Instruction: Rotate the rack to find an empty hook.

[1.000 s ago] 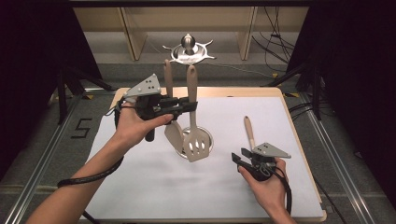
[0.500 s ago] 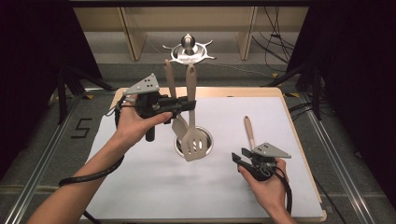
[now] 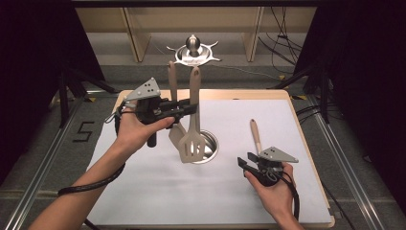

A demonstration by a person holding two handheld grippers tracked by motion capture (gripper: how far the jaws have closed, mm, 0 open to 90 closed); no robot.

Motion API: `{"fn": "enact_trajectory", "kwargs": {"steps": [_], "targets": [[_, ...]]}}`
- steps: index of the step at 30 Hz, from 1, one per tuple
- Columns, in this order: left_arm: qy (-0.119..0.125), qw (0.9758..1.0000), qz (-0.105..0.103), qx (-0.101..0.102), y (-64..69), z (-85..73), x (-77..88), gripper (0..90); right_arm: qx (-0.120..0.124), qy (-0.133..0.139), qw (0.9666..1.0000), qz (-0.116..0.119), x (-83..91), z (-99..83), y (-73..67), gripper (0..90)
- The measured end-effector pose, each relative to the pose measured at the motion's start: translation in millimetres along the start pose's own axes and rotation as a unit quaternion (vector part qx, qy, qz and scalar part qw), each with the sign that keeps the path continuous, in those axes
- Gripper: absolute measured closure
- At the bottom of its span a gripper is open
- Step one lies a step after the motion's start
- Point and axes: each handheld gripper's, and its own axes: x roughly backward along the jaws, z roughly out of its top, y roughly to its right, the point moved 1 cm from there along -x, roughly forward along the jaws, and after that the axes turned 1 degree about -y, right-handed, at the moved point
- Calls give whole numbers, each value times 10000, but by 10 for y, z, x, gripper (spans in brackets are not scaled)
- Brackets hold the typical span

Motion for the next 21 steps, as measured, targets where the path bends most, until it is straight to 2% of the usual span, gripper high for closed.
{"fn": "enact_trajectory", "kwargs": {"steps": [2,3,4,5,6,7,8,13,14,16,17,18,21], "targets": [[5,10000,35,-28,9,-15,32,701,-76,-39,10000,-4,7,-2,-8,561],[24,10000,48,-17,16,-23,50,690,163,129,9998,74,-21,4,29,561],[18,10000,55,-28,26,-34,80,687,85,115,9999,44,-11,1,18,561],[35,10000,55,-24,34,-40,98,687,243,145,9996,9,-8,7,42,561],[52,10000,62,-45,44,-46,124,687,264,182,9995,33,-14,6,46,561],[82,9999,75,-72,59,-49,165,687,263,186,9995,39,-13,6,46,561],[97,9999,88,-85,65,-49,185,690,23,161,9998,63,-9,-2,15,561],[169,9992,278,-210,89,-2,300,722,72,161,9998,56,-15,1,18,568],[196,9990,328,-209,90,14,320,734,206,165,9996,62,-28,4,39,571],[241,9986,418,-220,83,49,354,760,242,129,9996,1,-22,7,41,576],[278,9983,455,-217,80,63,363,774,383,143,9992,-36,-24,7,62,578],[283,9982,487,-210,79,80,377,788,58,27,10000,15,-17,-1,16,580],[348,9976,564,-202,79,105,405,817,117,27,9999,-18,-20,0,34,588]]}}
